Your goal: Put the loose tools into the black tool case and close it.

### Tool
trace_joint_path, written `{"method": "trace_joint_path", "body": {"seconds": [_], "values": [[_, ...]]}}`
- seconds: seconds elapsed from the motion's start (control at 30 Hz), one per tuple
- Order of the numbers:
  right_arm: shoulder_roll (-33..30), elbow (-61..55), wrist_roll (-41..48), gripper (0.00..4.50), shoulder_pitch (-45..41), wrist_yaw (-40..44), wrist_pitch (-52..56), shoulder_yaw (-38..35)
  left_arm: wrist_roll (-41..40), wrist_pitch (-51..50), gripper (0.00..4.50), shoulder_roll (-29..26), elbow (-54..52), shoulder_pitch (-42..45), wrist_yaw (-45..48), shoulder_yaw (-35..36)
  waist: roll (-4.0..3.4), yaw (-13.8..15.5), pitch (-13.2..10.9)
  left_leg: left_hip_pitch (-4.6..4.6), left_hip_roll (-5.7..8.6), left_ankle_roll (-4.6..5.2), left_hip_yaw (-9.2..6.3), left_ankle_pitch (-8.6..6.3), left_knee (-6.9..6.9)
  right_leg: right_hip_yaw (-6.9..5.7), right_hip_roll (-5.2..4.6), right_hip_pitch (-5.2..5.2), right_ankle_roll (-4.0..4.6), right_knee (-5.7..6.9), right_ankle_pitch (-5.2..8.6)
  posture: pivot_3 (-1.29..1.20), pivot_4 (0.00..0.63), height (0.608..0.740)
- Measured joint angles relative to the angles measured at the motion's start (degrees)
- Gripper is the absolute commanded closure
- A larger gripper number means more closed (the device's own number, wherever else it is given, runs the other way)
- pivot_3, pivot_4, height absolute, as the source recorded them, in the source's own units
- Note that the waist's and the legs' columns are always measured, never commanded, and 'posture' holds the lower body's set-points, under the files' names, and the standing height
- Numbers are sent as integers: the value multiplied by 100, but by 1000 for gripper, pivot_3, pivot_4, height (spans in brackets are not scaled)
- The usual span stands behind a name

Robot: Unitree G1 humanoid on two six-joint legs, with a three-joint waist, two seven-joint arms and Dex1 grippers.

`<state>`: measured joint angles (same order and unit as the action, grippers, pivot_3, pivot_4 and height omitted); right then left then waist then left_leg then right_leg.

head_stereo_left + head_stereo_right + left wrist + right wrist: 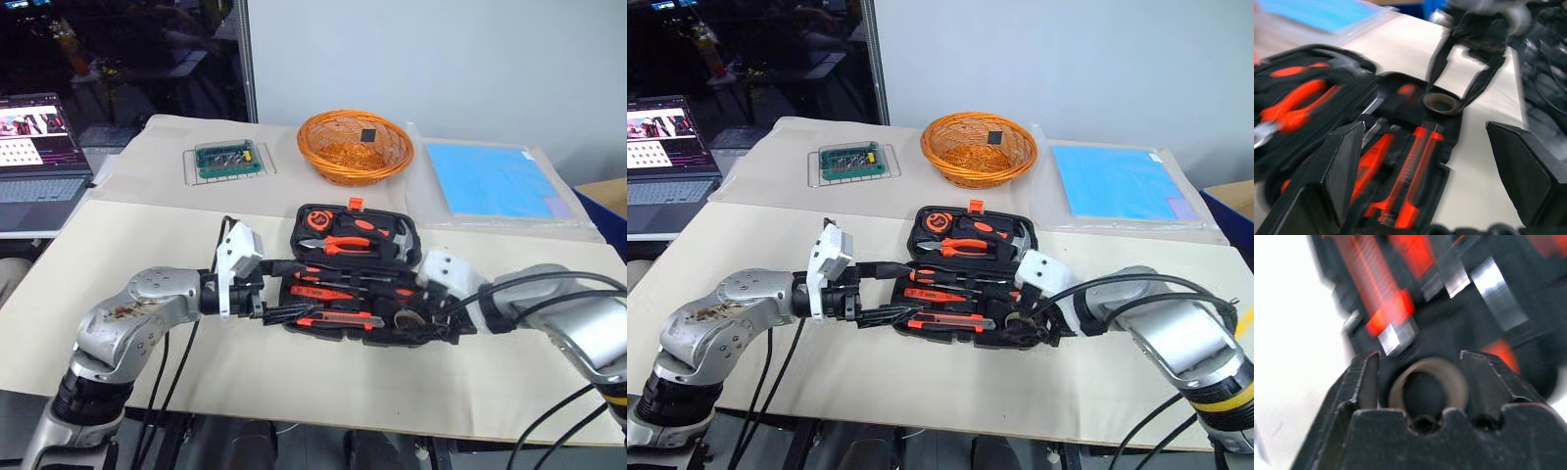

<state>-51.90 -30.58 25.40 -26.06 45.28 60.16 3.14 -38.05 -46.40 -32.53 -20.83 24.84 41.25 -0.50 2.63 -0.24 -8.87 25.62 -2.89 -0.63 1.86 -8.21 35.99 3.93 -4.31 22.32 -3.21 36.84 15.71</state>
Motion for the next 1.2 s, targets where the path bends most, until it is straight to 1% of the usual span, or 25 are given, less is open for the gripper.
{"method": "trace_joint_path", "body": {"seconds": [0.07, 0.13, 0.2, 0.23, 0.3, 0.4, 0.43, 0.5, 0.6, 0.67, 0.7, 0.73, 0.83, 0.87, 0.9, 0.97, 1.0, 1.13, 1.2], "values": [[642, 92, 29, 1468, -390, -526, 234, -402, 253, -233, 242, 291, 396, 392, -724, 83, 2, -4, -4, 1, 4, 0, -10, 1, 10, 1, 4, 1, -21, 10, 1, 0, 150, 740], [909, 417, 66, 1468, -961, -890, 830, -508, 492, -715, 242, 487, 939, 948, -1374, 133, 0, -30, -6, -7, 8, 1, -13, 2, 12, 1, 4, -7, -16, 15, -4, 0, 150, 740], [1163, 778, 53, 1468, -1243, -1134, 1081, -582, 597, -1118, 242, 610, 1424, 1338, -1718, 192, 1, -40, -6, -7, 9, 1, -13, 2, 8, 1, 5, -6, -8, 16, -7, 0, 150, 740], [1327, 991, 17, 1468, -1347, -1279, 1162, -590, 656, -1217, 242, 643, 1660, 1469, -1793, 189, 1, -46, -6, -8, 10, 2, -13, 2, 8, 1, 4, -6, 2, 18, -11, 0, 150, 740], [1626, 1808, -264, 1468, -1618, -1743, 1260, -510, 909, -1260, 242, 807, 2486, 1912, -1907, 93, 0, -36, -7, 11, 17, 2, -13, 3, 0, 2, 3, 13, 3, 17, -12, 0, 150, 740], [1903, 2902, -621, 1468, -1964, -2203, 1250, -414, 1212, -1111, 242, 996, 3567, 2444, -1952, 29, 0, -36, -6, 57, 21, 3, -13, 3, 0, 2, 1, 61, 2, 21, -13, 0, 150, 740], [2029, 3398, -754, 1468, -2134, -2369, 1183, -405, 1327, -997, 242, 1107, 4079, 2690, -1931, 29, 0, -39, -7, 85, 23, 3, -13, 5, 0, 3, 0, 88, 1, 27, -16, 0, 150, 740], [2194, 4086, -923, 1468, -2371, -2559, 1019, -403, 1472, -751, 242, 1250, 4901, 3030, -1872, 33, -2, -44, -8, 89, 26, 3, -13, 5, -8, 2, -2, 94, 0, 27, -17, 0, 150, 740], [2317, 4713, -1068, 1468, -2594, -2709, 817, -443, 1724, -400, 242, 1313, 5810, 3376, -1739, 27, -3, -54, -11, 96, 28, 2, -13, 4, -20, 2, -3, 104, 0, 24, -17, 0, 150, 740], [2324, 5119, -1142, 1426, -2677, -2807, 726, -511, 1933, -94, 784, 1400, 6400, 3598, -1503, -72, -4, -52, -12, 101, 29, 2, -13, 4, -25, 1, -5, 107, -1, 22, -16, 0, 150, 740], [2324, 5243, -1163, 1967, -2691, -2828, 695, -571, 2013, 27, 1031, 1459, 6607, 3705, -1377, -101, -5, -47, -12, 104, 29, 2, -13, 4, -24, -1, -5, 107, -1, 21, -16, 0, 150, 740], [2324, 5280, -1168, 2224, -2719, -2831, 693, -592, 2054, 106, 1467, 1509, 6777, 3794, -1290, -104, -6, -43, -13, 105, 31, 2, -13, 4, -21, -1, -6, 107, -2, 22, -16, 0, 150, 740], [2323, 5326, -1170, 3224, -2724, -2822, 742, -610, 2166, 337, 2657, 1649, 7185, 3970, -1080, -93, -6, -51, -13, 104, 30, 2, -14, 4, -11, 0, -6, 104, -3, 27, -16, 0, 150, 740], [2323, 5345, -1169, 3447, -2724, -2806, 775, -619, 2213, 403, 2915, 1685, 7281, 4010, -1028, -93, -6, -53, -13, 103, 30, 2, -14, 5, -9, -1, -6, 103, -4, 29, -17, 0, 150, 740], [2323, 5369, -1166, 3937, -2720, -2782, 797, -621, 2234, 457, 3430, 1724, 7388, 4061, -980, -82, -6, -60, -13, 99, 30, 1, -15, 5, -6, -1, -4, 99, -5, 32, -18, 0, 150, 740], [2323, 5392, -1154, 4500, -2715, -2709, 798, -626, 2286, 527, 4201, 1766, 7576, 4156, -967, -30, -6, -64, -13, 93, 30, 1, -18, 7, -4, 0, -3, 93, -7, 35, -20, 0, 150, 740], [2322, 5406, -1155, 4500, -2714, -2684, 799, -625, 2284, 521, 4410, 1764, 7669, 4200, -966, 38, -6, -59, -12, 87, 30, 2, -20, 7, -4, -1, -3, 87, -7, 35, -20, 0, 150, 740], [2375, 5397, -1120, 4500, -2659, -2644, 710, -724, 2280, 612, 4410, 1775, 7828, 4239, -932, 236, -6, -65, -12, 83, 30, 1, -21, 7, 0, -1, -3, 81, -10, 36, -22, 0, 150, 740], [2407, 5223, -1110, 4500, -2483, -2570, 478, -783, 2314, 778, 4410, 1748, 7793, 4176, -838, 271, -6, -71, -12, 83, 30, -1, -22, 9, -1, 0, -2, 83, -9, 38, -24, 0, 150, 740]]}}
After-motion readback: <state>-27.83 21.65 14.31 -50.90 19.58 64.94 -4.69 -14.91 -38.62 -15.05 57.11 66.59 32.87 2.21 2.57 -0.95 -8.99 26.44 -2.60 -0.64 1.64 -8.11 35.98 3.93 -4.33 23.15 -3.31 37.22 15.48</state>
